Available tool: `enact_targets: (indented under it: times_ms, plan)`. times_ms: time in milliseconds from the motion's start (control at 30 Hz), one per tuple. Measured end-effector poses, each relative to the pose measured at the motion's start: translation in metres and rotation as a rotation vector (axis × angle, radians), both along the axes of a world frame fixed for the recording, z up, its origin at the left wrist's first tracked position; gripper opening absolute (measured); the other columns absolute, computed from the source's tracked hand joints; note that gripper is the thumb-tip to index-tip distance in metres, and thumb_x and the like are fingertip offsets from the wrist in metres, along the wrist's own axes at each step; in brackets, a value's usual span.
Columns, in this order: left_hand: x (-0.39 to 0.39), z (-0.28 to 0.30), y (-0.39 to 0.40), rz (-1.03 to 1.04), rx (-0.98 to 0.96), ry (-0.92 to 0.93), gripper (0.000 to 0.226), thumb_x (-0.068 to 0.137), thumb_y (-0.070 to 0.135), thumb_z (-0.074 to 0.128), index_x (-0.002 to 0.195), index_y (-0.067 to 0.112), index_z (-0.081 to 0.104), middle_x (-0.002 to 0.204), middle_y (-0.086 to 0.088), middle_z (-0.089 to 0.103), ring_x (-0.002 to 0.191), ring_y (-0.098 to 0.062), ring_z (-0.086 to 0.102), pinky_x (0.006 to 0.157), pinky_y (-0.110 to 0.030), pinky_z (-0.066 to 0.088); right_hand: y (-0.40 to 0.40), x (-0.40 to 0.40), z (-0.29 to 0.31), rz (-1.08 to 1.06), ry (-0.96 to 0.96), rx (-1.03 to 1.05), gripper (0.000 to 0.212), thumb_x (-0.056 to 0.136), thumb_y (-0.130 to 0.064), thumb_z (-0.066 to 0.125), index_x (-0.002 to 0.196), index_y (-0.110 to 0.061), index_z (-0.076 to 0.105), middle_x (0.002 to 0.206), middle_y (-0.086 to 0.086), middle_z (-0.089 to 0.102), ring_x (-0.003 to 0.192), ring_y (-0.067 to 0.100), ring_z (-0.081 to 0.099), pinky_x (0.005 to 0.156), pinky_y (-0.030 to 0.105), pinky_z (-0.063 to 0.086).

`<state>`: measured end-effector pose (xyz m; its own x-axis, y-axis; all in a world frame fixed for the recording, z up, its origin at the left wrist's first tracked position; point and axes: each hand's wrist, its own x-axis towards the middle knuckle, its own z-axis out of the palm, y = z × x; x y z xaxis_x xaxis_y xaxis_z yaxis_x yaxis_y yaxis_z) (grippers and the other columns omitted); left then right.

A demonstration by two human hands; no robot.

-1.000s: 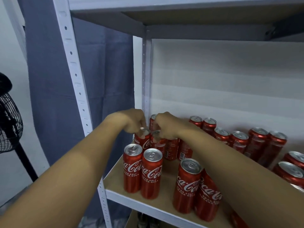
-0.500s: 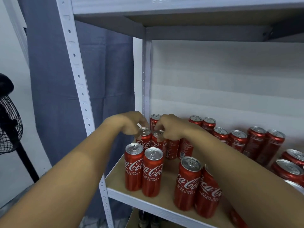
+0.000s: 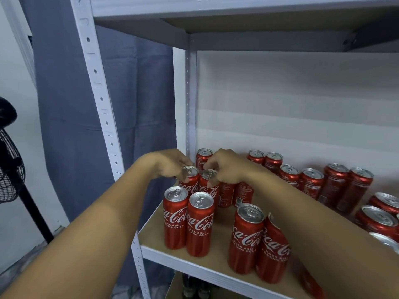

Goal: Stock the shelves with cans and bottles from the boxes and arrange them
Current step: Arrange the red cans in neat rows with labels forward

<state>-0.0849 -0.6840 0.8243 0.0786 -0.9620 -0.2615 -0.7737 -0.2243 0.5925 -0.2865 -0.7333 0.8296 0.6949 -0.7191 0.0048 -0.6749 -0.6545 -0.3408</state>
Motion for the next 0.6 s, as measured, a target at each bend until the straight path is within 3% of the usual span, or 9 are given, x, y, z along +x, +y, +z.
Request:
enact_targets:
  times_ms: [100,233,300,433,500,600]
  plan:
    - [-0.0065,0.0027,0.0012,0.001,-0.028,-0.014,0.065,0.08,0.02,0.088,0.139,0.016,0.061,0.137,0.005,0.063,0.127,-0.021,0.059,0.098,-0.028,0.049,0.0018,-0.0002,-0.0031,-0.043,0.001,-0.041,0.067,0.07,-0.041,0.089,0.125,-0.009,0.067,0.123,0.008,0.068,0.11,0.025,0.064,0.096,0.04,0.054]
    - [-0.0044,-0.0001,-0.0053,0.04,-0.053,0.007,0.046,0.075,0.019,0.092,0.117,0.016,0.075,0.118,-0.001,0.074,0.106,-0.02,0.07,0.091,-0.035,0.061,0.0041,0.0051,-0.0048,-0.091,0.014,-0.094,0.05,0.071,-0.047,0.087,0.095,-0.007,0.07,0.091,0.007,0.069,0.084,0.023,0.066,0.074,0.036,0.057]
    - [-0.0012,-0.0006,-0.007,0.018,-0.03,0.001,0.05,0.078,0.012,0.089,0.124,0.02,0.073,0.122,0.002,0.072,0.11,-0.019,0.067,0.091,-0.032,0.06,0.0018,0.0044,-0.0026,-0.051,0.024,-0.047,0.045,0.075,-0.038,0.087,0.106,-0.01,0.071,0.104,0.007,0.071,0.094,0.023,0.066,0.084,0.039,0.057]
    - [-0.0005,0.0001,-0.0036,0.029,-0.025,0.079,0.074,0.078,0.003,0.086,0.144,0.019,0.057,0.142,0.002,0.061,0.128,-0.022,0.058,0.097,-0.032,0.056,-0.0005,-0.0001,0.003,0.0,0.014,0.031,0.067,0.074,-0.032,0.088,0.133,-0.014,0.062,0.13,0.003,0.065,0.116,0.021,0.061,0.101,0.038,0.05]
    - [-0.0016,0.0001,-0.0029,0.043,-0.044,0.087,0.08,0.076,0.004,0.088,0.147,0.015,0.053,0.144,0.001,0.059,0.131,-0.023,0.056,0.1,-0.033,0.055,-0.0007,0.0016,0.001,-0.027,0.004,0.009,0.072,0.071,-0.04,0.089,0.132,-0.011,0.062,0.128,0.005,0.066,0.114,0.023,0.063,0.099,0.039,0.052]
    - [-0.0004,-0.0035,-0.0055,0.047,-0.044,0.07,0.064,0.072,0.006,0.091,0.131,0.017,0.068,0.127,0.001,0.07,0.116,-0.021,0.066,0.096,-0.036,0.059,0.0007,0.0064,-0.0031,-0.05,0.028,-0.04,0.061,0.07,-0.048,0.087,0.11,-0.006,0.071,0.108,0.011,0.072,0.097,0.028,0.068,0.088,0.043,0.057]
